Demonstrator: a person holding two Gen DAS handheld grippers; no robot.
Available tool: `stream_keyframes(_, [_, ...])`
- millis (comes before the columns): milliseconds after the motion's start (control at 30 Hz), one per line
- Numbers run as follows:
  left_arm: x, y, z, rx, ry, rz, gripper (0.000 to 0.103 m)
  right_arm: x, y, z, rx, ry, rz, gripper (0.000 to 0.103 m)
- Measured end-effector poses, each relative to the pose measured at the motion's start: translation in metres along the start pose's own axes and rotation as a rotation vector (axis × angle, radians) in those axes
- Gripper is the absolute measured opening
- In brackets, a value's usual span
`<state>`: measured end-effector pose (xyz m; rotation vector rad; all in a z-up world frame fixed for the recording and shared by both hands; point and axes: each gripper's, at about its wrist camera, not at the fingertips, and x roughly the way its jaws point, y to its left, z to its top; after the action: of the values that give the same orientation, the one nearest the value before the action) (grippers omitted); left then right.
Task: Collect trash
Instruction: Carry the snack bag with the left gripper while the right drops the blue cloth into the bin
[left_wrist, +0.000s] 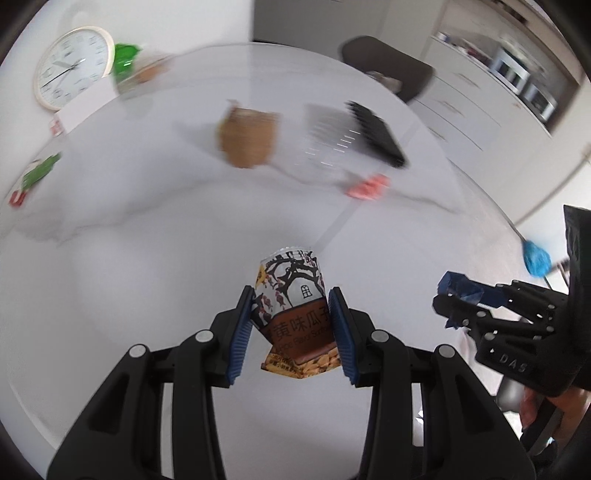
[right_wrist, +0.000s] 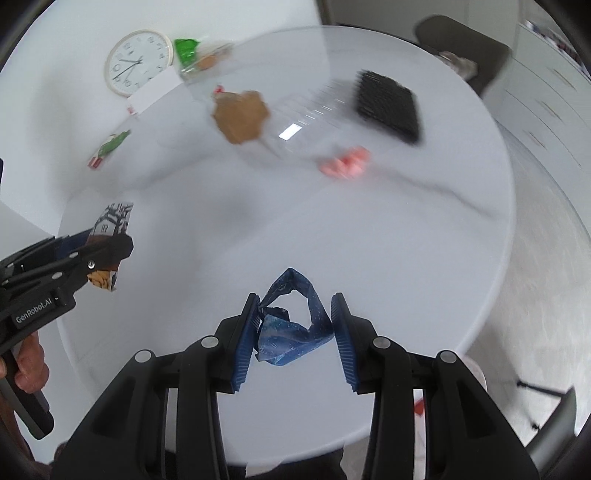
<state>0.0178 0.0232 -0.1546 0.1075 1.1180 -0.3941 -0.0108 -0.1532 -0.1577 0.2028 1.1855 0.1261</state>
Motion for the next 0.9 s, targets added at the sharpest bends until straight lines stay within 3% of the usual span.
stream_keyframes(400, [0.007, -0.105, -0.015, 0.224, 0.029, -0.086, 0.04, -0.043, -0.075, -0.07, 0.171, -0.04, -0.065, 0.04])
stream_keyframes(533, [0.011, -0.136, -0.022, 0.321, 0.052, -0.116, 0.04, -0.053, -0.11, -0.102, 0.242, -0.034, -0.145, 0.041])
stream_keyframes(733, [0.012, -0.18, -0.034, 0.441, 0.076, -0.172, 0.04, -0.022, -0.171, -0.159, 0.375, 0.031, -0.224, 0.042])
stream_keyframes(800, [0.012, -0.192, -0.038, 0.479, 0.083, -0.189, 0.04, -0.004, -0.186, -0.173, 0.413, 0.051, -0.211, 0.044])
stream_keyframes(900, [0.017, -0.212, -0.046, 0.544, 0.103, -0.215, 0.04, 0.018, -0.205, -0.189, 0.474, 0.067, -0.172, 0.066])
